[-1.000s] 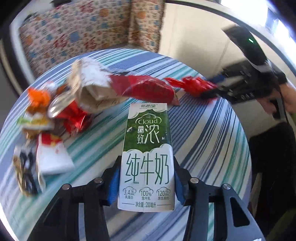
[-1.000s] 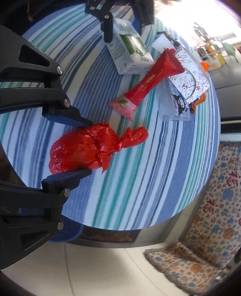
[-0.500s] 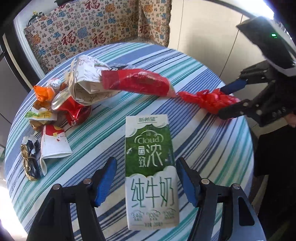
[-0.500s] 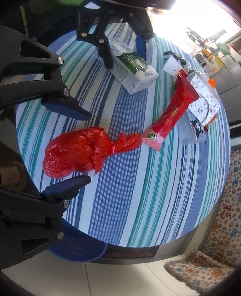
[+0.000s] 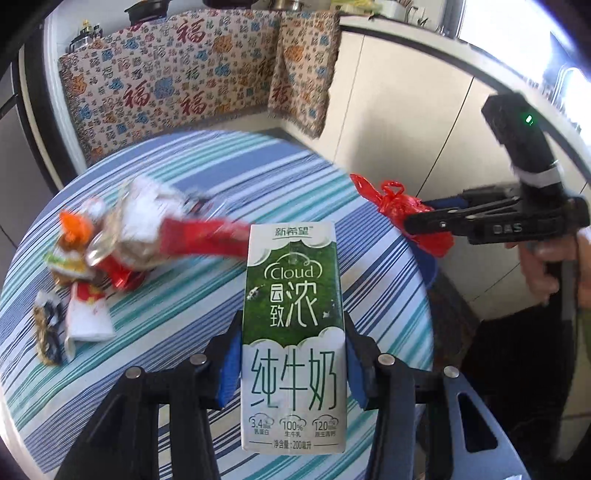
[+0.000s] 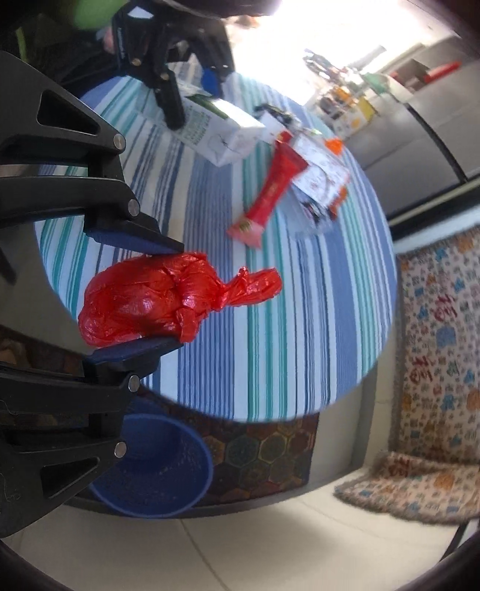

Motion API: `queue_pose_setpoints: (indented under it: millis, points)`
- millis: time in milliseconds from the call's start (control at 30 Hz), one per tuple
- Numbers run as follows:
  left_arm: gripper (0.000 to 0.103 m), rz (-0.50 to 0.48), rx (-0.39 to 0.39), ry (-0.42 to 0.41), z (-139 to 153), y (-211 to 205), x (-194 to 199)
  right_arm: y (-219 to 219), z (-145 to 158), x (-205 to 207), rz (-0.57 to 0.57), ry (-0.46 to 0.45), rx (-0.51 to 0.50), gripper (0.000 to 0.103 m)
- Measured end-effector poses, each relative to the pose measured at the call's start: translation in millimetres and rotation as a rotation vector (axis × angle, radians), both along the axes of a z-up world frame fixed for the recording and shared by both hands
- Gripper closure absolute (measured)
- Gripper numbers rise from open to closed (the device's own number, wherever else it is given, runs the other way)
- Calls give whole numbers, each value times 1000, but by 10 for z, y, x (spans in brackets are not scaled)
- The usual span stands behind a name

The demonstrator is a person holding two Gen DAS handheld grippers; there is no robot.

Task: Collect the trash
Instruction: 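Carry both items over the blue wastebasket and open both tools to drop them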

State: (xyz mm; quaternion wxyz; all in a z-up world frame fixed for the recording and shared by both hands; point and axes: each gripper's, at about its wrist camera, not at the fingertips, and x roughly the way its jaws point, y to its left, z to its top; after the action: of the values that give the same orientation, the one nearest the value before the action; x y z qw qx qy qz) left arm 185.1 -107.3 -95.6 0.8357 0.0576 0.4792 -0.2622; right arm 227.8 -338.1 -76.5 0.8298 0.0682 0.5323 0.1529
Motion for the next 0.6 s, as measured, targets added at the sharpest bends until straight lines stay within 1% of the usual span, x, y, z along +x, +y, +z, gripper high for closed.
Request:
queue_pose_setpoints:
  millis: [100,167,300,367,433,533,600]
  points:
    - [55,-43,-41,-8,110,-431,115,-577,-49,-13,-145,8,-10,59]
    - [55,-82,-60,-7,142,-811,221,-925,-105,-11,-226,19,-18,59]
    - [55,-138,-95,9,81,-1593,454,-1529,-226,29,-347,30,-13,59]
    - [55,-153,-101,22,-26,-1994,580,-1746,-297,58,-391,28,-20,59]
    - [55,-161,-115,58,-171,-2358,712,-1888,-388,88,-419,30,-25,59]
    - [55,-159,-133,104,-404,-2741,866,-2150,-568,104,-466,41,-2,59]
    - [55,-154,-138,131,-578,-2923,935,-2290,-687,87,-487,42,12,59]
